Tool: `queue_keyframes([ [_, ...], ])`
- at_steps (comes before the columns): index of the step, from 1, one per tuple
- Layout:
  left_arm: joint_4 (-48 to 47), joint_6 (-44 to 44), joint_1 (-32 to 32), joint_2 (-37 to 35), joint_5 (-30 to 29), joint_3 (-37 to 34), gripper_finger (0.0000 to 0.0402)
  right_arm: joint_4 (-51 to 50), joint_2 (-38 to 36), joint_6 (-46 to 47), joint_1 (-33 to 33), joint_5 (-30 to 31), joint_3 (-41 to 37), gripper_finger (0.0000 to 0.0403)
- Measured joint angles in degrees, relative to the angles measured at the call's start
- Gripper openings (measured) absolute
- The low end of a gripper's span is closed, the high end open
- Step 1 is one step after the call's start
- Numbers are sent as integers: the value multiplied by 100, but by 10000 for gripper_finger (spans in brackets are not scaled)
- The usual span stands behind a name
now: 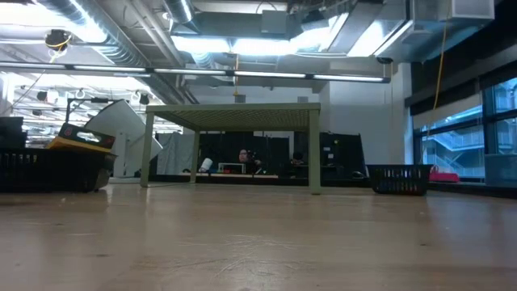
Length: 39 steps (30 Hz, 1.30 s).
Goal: Pick & Place Office Desk Supplies
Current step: Put the blue rubber band into the bottom left black bin
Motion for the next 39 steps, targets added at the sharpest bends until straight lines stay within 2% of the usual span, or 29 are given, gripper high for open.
queue_keyframes([
  [6,925,211,301,0,-1,0,114,-1,2,-348,0,-112,2,0],
  [16,1275,689,578,0,1114,0,114,84,2,-874,0,-112,2,0],
  [20,1440,870,603,0,1142,-2,114,85,2,-896,0,-112,2,0],
  [25,2084,962,690,0,1162,-5,114,103,2,-900,0,-101,5,0],
  [29,2237,999,769,0,1520,-11,114,107,-2,-911,9,-121,13,0],
  [31,2238,942,790,0,1490,-11,112,107,-2,-911,7,-118,13,0],
  [35,2219,847,791,2,1218,-11,84,111,-2,-910,2,-93,13,0],
  [39,2167,965,795,2,1148,-11,23,99,0,-909,2,-105,13,0],
])
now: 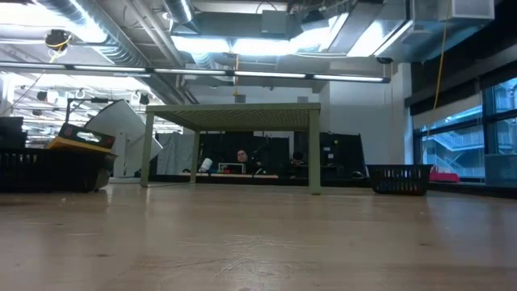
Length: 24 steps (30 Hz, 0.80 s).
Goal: Pick & Place Office Desk Supplies
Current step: Put the blue rubber band into the bottom left black bin
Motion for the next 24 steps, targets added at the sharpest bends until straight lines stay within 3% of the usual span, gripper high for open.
queue_keyframes([
  [6,-110,-32,-10,0,34,0,2,-37,2,175,0,-8,0,36],
  [11,-302,-146,-58,0,37,0,3,-242,4,654,-2,10,0,111],
  [14,-581,-383,-94,0,-37,0,2,-859,-104,948,-2,6,-2,158],
  [19,-1678,-1442,-166,-2,-5,13,3,-2562,-477,2075,-2,-15,-11,212],
  [24,-3438,-3280,-221,-2,689,13,3,-3847,-706,3684,6,-588,-11,229],
])
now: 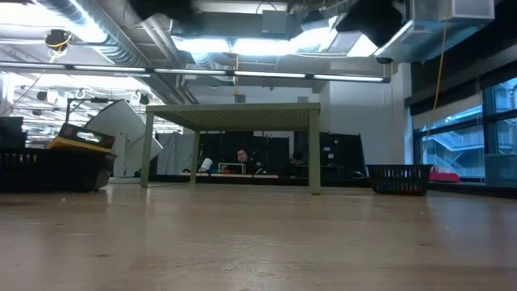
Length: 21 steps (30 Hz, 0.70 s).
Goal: Pick & Place Office Desk Supplies
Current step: Put the blue rubber band into the bottom left black bin
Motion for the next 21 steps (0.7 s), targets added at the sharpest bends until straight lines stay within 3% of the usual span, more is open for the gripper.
queue_keyframes([
  [4,-1264,-1616,-132,0,1113,0,4,-470,41,858,11,-744,0,225],
  [9,-2652,-2646,-498,-2,2126,0,3,-501,235,989,96,-844,0,213],
  [16,-4137,-3853,-1141,-7,2411,0,7,-508,404,989,123,-860,0,201],
  [21,-4406,-4489,-1475,-9,2424,0,11,-506,404,986,123,-843,0,198],
])
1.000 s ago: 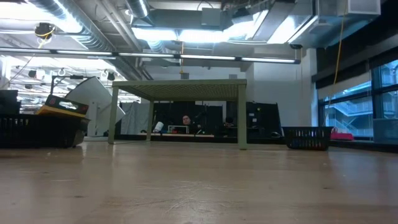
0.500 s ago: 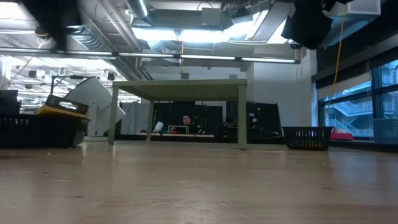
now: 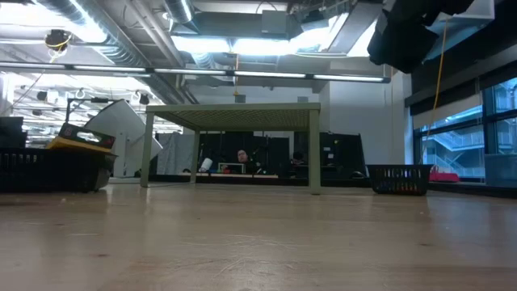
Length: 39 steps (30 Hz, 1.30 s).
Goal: Pick & Place Office Desk Supplies
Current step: Put the blue rubber band into the bottom left black bin, then put the black rubber band into the bottom left black bin
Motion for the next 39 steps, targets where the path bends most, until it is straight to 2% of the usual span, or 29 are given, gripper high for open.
queue_keyframes([
  [7,54,-212,-233,0,394,0,53,0,0,0,0,90,0,198],
  [11,51,-208,-303,0,362,0,80,-6,0,134,0,-8,0,198],
  [17,64,-205,-295,0,-137,0,95,-474,0,833,133,-851,2,198],
  [24,339,-194,-188,0,-1180,0,95,-1241,0,1676,752,-839,2,198],
  [26,453,-194,-139,0,-1380,0,95,-1248,0,1562,955,-647,2,198],
  [31,644,-192,-32,0,-1758,0,95,-1217,246,485,1305,113,4,198],
  [34,671,-192,2,0,-1836,0,95,-1075,565,-35,1385,24,4,198],
  [39,675,152,14,0,-1870,0,95,-637,1212,-497,1392,-477,4,198],
])
